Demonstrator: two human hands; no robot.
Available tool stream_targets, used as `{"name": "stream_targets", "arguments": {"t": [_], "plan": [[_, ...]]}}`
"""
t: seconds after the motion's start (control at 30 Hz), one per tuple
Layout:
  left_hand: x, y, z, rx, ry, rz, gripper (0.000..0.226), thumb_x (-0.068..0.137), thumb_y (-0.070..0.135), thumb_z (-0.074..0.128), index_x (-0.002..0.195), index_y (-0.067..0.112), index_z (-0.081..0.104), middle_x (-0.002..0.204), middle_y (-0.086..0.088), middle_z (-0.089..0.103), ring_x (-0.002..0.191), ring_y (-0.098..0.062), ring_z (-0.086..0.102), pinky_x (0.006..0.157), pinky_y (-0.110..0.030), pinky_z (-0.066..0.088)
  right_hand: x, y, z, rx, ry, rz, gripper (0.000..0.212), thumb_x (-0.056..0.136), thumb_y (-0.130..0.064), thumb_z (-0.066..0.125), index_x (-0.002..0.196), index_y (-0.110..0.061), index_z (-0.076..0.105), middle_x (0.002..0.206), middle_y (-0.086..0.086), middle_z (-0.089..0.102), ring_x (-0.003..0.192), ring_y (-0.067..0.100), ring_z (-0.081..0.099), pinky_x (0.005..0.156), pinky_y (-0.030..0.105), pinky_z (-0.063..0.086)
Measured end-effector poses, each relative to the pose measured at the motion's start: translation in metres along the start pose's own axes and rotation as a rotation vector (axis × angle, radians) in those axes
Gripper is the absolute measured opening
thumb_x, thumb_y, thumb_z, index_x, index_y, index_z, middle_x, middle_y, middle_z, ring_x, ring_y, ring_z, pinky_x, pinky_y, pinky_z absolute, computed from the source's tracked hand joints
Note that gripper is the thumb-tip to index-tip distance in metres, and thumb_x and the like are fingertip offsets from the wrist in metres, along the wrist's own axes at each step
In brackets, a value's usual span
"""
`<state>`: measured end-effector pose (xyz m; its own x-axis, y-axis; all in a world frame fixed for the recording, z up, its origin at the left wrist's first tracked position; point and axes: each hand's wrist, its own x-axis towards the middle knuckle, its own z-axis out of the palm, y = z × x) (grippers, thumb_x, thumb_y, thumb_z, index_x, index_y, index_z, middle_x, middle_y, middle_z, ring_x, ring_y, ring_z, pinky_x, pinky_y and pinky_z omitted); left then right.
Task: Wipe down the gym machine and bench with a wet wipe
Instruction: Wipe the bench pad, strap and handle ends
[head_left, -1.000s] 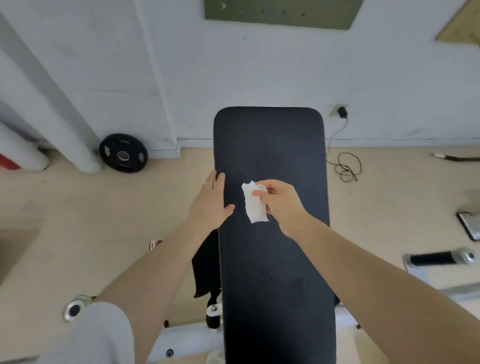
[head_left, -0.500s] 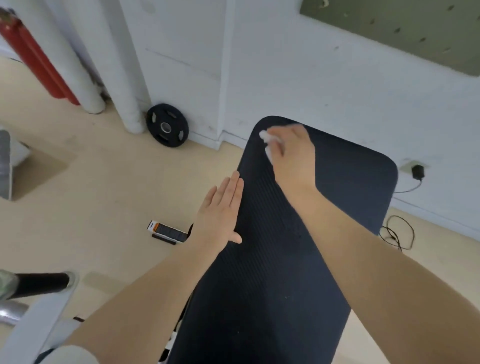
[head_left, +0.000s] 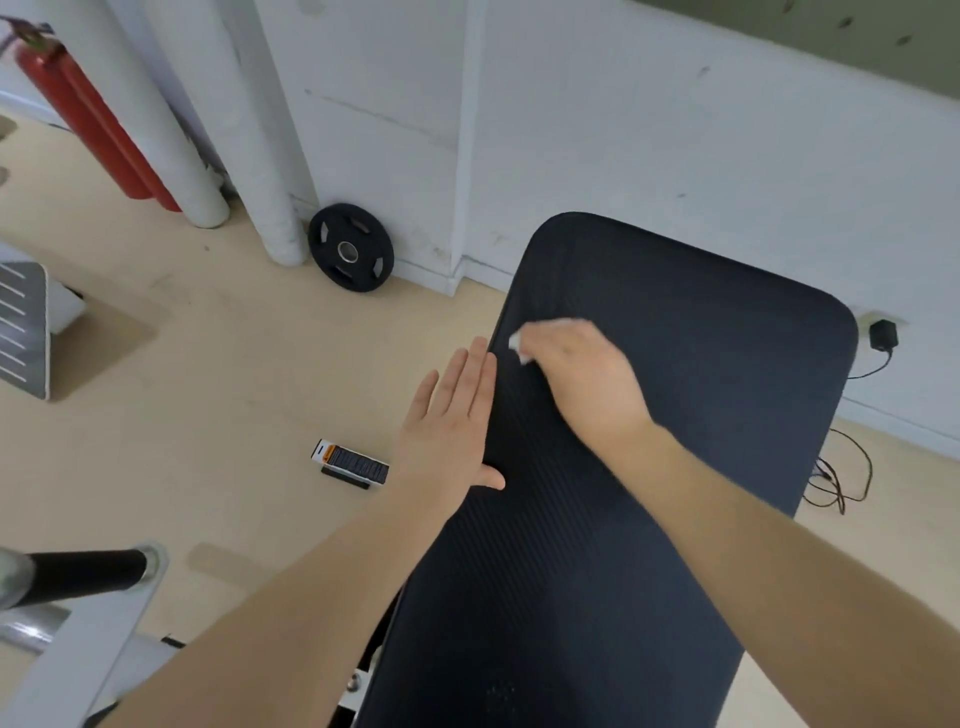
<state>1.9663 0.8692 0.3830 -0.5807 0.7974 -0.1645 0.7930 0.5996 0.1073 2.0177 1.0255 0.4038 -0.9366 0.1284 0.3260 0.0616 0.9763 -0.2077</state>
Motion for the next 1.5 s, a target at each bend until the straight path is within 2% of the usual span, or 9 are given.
{"name": "stream_targets", "arguments": {"t": [0.13, 0.23, 0.4, 0.53, 0.77, 0.93, 1.1, 1.27, 1.5], "plan": [[-0.003, 0.002, -0.001, -0.020, -0.019, -0.022, 0.120, 0.076, 0.056, 0.062, 0.142, 0.006, -0.025, 0.148, -0.006, -0.036, 0.145, -0.024, -0.017, 0.117, -0.037, -0.005, -0.061, -0.013, 0.012, -0.085, -0.205, -0.093, 0.037, 0.084, -0.011, 0.043, 0.115, -0.008, 0.064, 0.117, 0.005, 0.066, 0.113, 0.020, 0.056, 0.093, 0.039, 0.051], [-0.003, 0.002, -0.003, -0.029, -0.034, -0.015, 0.119, 0.076, 0.055, 0.062, 0.142, 0.006, -0.025, 0.150, -0.007, -0.033, 0.144, -0.025, -0.017, 0.116, -0.037, -0.005, -0.075, -0.005, 0.009, -0.372, -0.377, -0.155, 0.050, 0.093, -0.030, 0.033, 0.137, -0.008, 0.043, 0.143, 0.006, 0.044, 0.135, 0.021, 0.039, 0.115, 0.039, 0.019], [-0.001, 0.000, -0.001, -0.022, -0.039, -0.019, 0.120, 0.075, 0.056, 0.062, 0.142, 0.006, -0.024, 0.139, -0.005, -0.040, 0.145, -0.024, -0.016, 0.117, -0.037, -0.005, -0.031, -0.003, -0.001, -0.434, -0.444, -0.018, 0.067, 0.090, -0.051, 0.020, 0.141, -0.007, 0.025, 0.149, 0.010, 0.035, 0.139, 0.023, 0.028, 0.116, 0.039, 0.007], [0.000, -0.001, 0.000, -0.005, -0.040, -0.015, 0.121, 0.074, 0.058, 0.061, 0.142, 0.005, -0.024, 0.139, -0.005, -0.040, 0.145, -0.024, -0.016, 0.117, -0.036, -0.004, 0.024, 0.011, -0.013, -0.425, -0.371, 0.084, 0.073, 0.090, -0.055, 0.007, 0.148, -0.010, 0.010, 0.158, 0.006, 0.007, 0.145, 0.026, 0.001, 0.118, 0.042, -0.001], [-0.001, 0.002, -0.005, -0.009, -0.060, -0.020, 0.120, 0.075, 0.057, 0.061, 0.143, 0.005, -0.023, 0.144, -0.006, -0.038, 0.145, -0.024, -0.015, 0.117, -0.036, -0.003, 0.018, 0.008, -0.018, -0.289, -0.348, 0.101, 0.065, 0.093, -0.047, 0.019, 0.146, -0.009, 0.022, 0.157, 0.008, 0.013, 0.145, 0.027, 0.009, 0.118, 0.043, 0.005], [-0.003, 0.006, -0.008, -0.008, -0.070, -0.032, 0.119, 0.075, 0.056, 0.062, 0.144, 0.005, -0.021, 0.150, -0.007, -0.032, 0.146, -0.024, -0.012, 0.117, -0.035, -0.001, -0.057, -0.005, -0.012, -0.372, -0.452, 0.046, 0.065, 0.092, -0.049, 0.022, 0.145, -0.012, 0.026, 0.151, 0.010, 0.032, 0.138, 0.031, 0.032, 0.112, 0.045, 0.024], [0.000, 0.006, -0.009, 0.021, -0.101, -0.040, 0.119, 0.076, 0.057, 0.061, 0.143, 0.004, -0.022, 0.154, -0.010, -0.027, 0.145, -0.024, -0.014, 0.117, -0.035, -0.001, -0.042, 0.014, -0.013, -0.407, -0.407, 0.144, 0.069, 0.091, -0.051, 0.018, 0.146, -0.009, 0.019, 0.153, 0.009, 0.026, 0.141, 0.026, 0.025, 0.116, 0.040, 0.013], [0.001, 0.008, -0.010, 0.043, -0.118, -0.051, 0.120, 0.076, 0.057, 0.061, 0.144, 0.004, -0.022, 0.154, -0.011, -0.028, 0.145, -0.026, -0.014, 0.117, -0.036, 0.000, 0.012, 0.045, -0.032, -0.360, -0.303, 0.265, 0.068, 0.096, -0.048, 0.021, 0.148, -0.011, -0.001, 0.158, 0.005, -0.002, 0.146, 0.024, -0.003, 0.117, 0.038, -0.003], [-0.006, 0.017, -0.024, 0.044, -0.110, -0.052, 0.120, 0.077, 0.052, 0.064, 0.143, 0.005, -0.024, 0.153, -0.012, -0.028, 0.145, -0.027, -0.015, 0.117, -0.037, -0.002, -0.036, 0.026, -0.023, -0.323, -0.400, 0.175, 0.071, 0.092, -0.050, 0.008, 0.146, -0.003, 0.007, 0.156, 0.014, 0.012, 0.144, 0.030, 0.011, 0.118, 0.046, 0.016]]}}
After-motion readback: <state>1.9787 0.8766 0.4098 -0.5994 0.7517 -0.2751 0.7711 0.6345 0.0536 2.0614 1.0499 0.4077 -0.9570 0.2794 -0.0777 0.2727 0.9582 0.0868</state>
